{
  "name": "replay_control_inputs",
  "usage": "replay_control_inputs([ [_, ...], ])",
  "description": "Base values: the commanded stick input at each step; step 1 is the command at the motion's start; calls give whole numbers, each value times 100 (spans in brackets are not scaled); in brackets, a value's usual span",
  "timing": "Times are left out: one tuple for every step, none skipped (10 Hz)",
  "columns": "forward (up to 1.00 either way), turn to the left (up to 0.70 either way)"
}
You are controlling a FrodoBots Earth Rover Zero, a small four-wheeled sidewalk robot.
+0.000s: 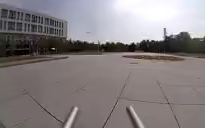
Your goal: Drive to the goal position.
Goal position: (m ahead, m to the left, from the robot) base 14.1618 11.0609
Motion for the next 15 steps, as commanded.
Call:
replay_control_inputs([
  [100,2],
  [100,2],
  [100,2],
  [100,2],
  [100,2],
  [100,2],
  [100,2],
  [100,2],
  [100,2],
  [100,2],
  [100,2],
  [100,2],
  [100,2],
  [100,2],
  [100,2],
])
